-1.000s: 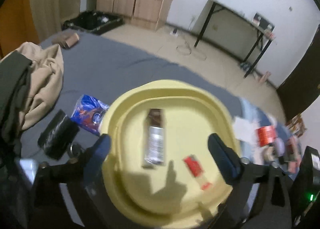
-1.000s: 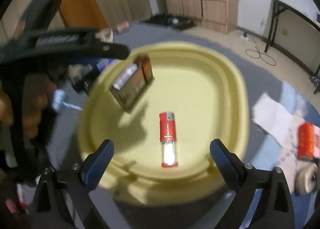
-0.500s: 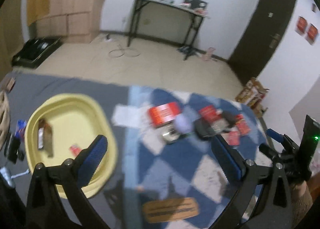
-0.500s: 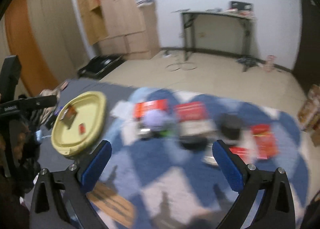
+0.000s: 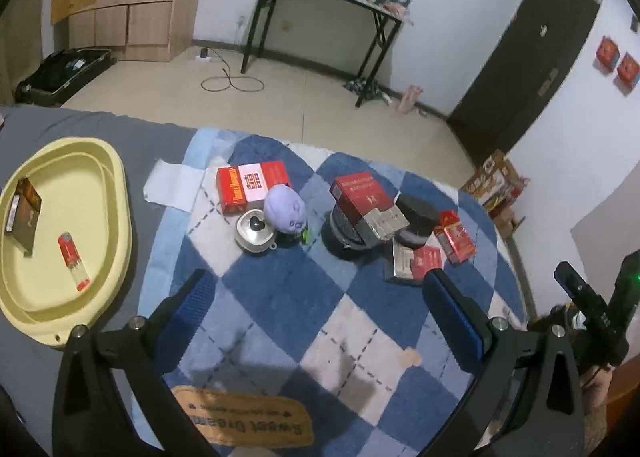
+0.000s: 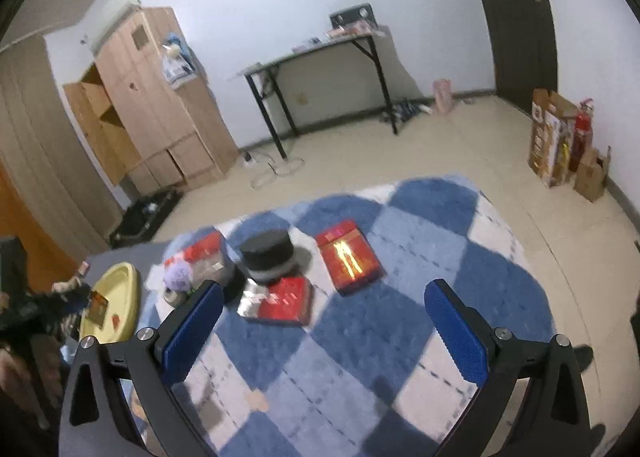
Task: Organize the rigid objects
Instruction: 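Move both grippers back over the rug toward the red packs, then grasp the large red pack with the right gripper while the left grasps a red-white pack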
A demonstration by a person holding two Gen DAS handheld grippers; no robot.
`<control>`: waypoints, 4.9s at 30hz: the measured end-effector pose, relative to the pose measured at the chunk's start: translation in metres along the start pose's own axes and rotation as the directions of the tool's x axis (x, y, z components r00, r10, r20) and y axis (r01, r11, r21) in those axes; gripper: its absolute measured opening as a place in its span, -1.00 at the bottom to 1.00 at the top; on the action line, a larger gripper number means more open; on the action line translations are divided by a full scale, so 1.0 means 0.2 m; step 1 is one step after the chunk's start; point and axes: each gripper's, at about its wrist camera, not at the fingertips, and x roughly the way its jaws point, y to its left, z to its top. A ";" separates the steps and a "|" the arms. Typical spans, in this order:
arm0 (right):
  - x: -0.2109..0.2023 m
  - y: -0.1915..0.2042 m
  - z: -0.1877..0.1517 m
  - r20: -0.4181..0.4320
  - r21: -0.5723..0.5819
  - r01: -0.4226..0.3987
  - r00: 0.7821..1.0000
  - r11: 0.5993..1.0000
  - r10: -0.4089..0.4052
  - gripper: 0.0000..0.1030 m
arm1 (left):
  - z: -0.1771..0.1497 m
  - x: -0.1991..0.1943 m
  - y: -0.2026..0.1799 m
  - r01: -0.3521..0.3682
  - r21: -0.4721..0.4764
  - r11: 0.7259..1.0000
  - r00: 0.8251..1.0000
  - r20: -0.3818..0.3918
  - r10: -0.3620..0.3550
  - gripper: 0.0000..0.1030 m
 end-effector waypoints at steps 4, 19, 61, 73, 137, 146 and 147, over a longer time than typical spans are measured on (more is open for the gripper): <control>-0.02 0.08 -0.01 0.029 -0.049 -0.023 0.999 0.999 0.025 0.99 | -0.02 0.00 0.02 0.001 -0.013 1.000 1.000 0.013 0.000 1.00; 0.27 -0.01 -0.05 -0.037 -0.064 -0.023 0.999 0.998 0.021 0.99 | -0.04 0.09 -0.01 0.003 -0.009 1.000 0.999 -0.048 -0.003 1.00; 0.46 -0.07 -0.12 -0.108 -0.195 0.180 0.973 0.964 -0.204 0.99 | -0.10 0.19 -0.11 0.074 0.026 0.997 0.992 -0.106 -0.071 1.00; 0.82 -0.18 -0.01 -0.195 -0.222 0.173 0.956 0.959 -0.218 0.99 | 0.37 0.74 -0.17 0.087 -0.197 0.976 0.950 -0.278 -0.141 1.00; 0.88 -0.28 -0.13 -0.132 -0.177 0.148 0.976 0.973 -0.172 0.12 | 0.12 0.86 0.09 -0.006 -0.302 0.953 0.869 -0.473 -0.144 0.66; 0.91 -0.28 -0.15 -0.135 -0.156 0.142 0.977 0.977 -0.163 0.12 | 0.18 0.78 0.08 0.044 -0.306 0.951 0.886 -0.428 -0.179 0.24; 0.91 -0.28 -0.15 -0.135 -0.155 0.143 0.977 0.977 -0.164 0.12 | 0.20 0.77 0.07 0.053 -0.290 0.956 0.889 -0.422 -0.177 0.24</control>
